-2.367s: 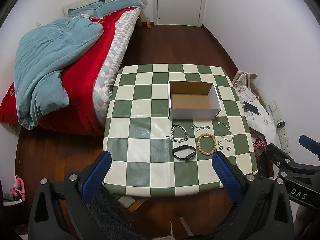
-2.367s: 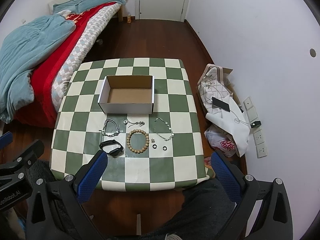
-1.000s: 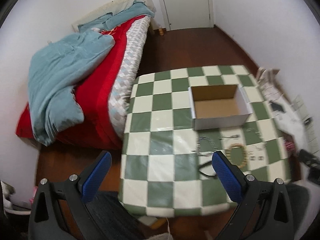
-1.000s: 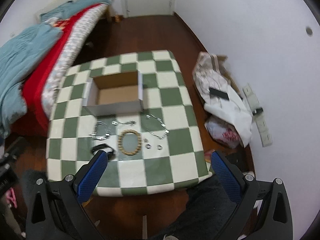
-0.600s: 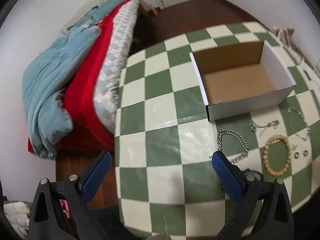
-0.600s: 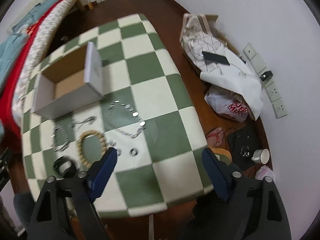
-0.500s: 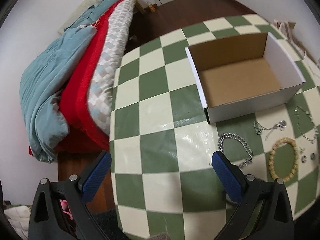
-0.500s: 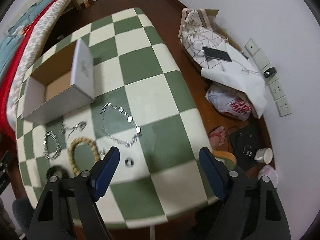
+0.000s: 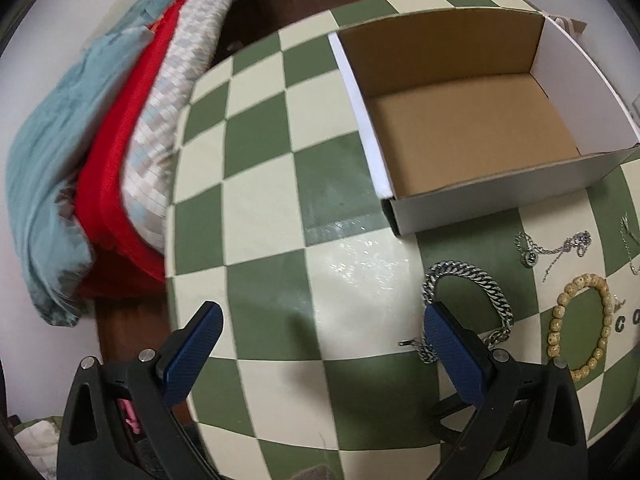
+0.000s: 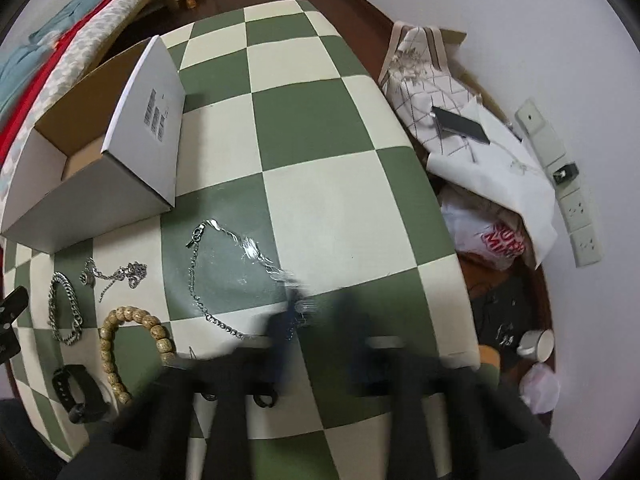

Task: Organize jewelry
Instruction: 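Grasp the thick silver chain bracelet with the left gripper while the right gripper grasps the silver pendant necklace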

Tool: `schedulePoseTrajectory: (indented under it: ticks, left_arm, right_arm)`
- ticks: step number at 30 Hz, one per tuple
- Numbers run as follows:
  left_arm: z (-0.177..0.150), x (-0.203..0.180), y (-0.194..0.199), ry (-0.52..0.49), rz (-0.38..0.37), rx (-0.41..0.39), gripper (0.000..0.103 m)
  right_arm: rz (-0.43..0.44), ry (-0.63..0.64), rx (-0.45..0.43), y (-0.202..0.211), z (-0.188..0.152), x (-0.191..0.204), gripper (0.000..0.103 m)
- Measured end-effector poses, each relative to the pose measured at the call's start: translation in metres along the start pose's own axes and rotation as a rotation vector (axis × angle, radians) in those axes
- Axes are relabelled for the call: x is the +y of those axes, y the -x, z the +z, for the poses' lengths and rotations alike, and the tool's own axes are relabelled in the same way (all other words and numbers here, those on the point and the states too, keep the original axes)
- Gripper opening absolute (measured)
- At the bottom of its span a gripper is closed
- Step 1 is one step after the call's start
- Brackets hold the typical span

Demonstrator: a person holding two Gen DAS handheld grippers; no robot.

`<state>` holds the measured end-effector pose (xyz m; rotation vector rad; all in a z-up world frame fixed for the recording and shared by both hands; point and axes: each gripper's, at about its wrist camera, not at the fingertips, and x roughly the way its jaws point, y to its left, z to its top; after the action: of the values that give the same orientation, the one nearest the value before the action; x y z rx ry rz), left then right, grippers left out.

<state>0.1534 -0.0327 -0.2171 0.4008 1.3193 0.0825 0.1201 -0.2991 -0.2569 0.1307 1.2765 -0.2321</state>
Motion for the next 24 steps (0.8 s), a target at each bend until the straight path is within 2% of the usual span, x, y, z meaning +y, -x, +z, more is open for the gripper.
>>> schedulePoseTrajectory:
  ticks: [3, 4, 5, 8, 10, 12, 13, 14, 16, 19, 23, 24]
  left_arm:
    - [0.002, -0.004, -0.007, 0.002, -0.059, 0.016, 0.102]
    - [0.002, -0.006, -0.008, -0.004, -0.077, 0.013, 0.098]
    - [0.003, -0.008, -0.009, -0.015, -0.093, 0.012, 0.086]
    - [0.004, -0.021, -0.016, -0.053, -0.129, 0.044, 0.067]
    - [0.005, -0.024, -0.014, -0.065, -0.140, 0.022, 0.064]
    - [0.004, -0.024, -0.012, -0.073, -0.161, 0.013, 0.057]
    - [0.003, -0.024, -0.010, -0.075, -0.188, 0.005, 0.044]
    - [0.002, -0.024, -0.008, -0.077, -0.232, -0.002, 0.027]
    - [0.000, -0.027, -0.006, -0.093, -0.292, -0.017, 0.010]
    - [-0.004, -0.030, -0.002, -0.130, -0.291, -0.034, 0.003]
    - [-0.005, -0.018, -0.005, -0.089, -0.278, -0.020, 0.002]
    - [-0.005, -0.011, -0.005, -0.073, -0.279, -0.021, 0.002]
  right_arm:
    - [0.000, -0.036, 0.010, -0.001, 0.001, -0.011, 0.006]
    - [0.005, -0.052, 0.014, -0.002, 0.001, -0.015, 0.006]
    - [0.005, -0.066, 0.017, 0.000, 0.001, -0.018, 0.006]
    - [0.007, -0.081, 0.025, 0.002, -0.001, -0.021, 0.006]
    - [0.000, -0.077, 0.025, 0.002, -0.001, -0.022, 0.006]
    - [-0.010, -0.070, 0.022, 0.003, -0.003, -0.020, 0.006]
    - [-0.015, -0.068, 0.021, 0.003, -0.003, -0.019, 0.006]
    - [-0.018, -0.068, 0.022, 0.003, -0.003, -0.019, 0.006]
    - [-0.020, -0.069, 0.023, 0.003, -0.002, -0.019, 0.006]
    - [-0.020, -0.070, 0.024, 0.003, -0.001, -0.019, 0.006]
    - [-0.008, -0.081, 0.029, 0.006, -0.003, -0.019, 0.005]
    - [-0.007, -0.082, 0.026, 0.008, -0.003, -0.020, 0.000]
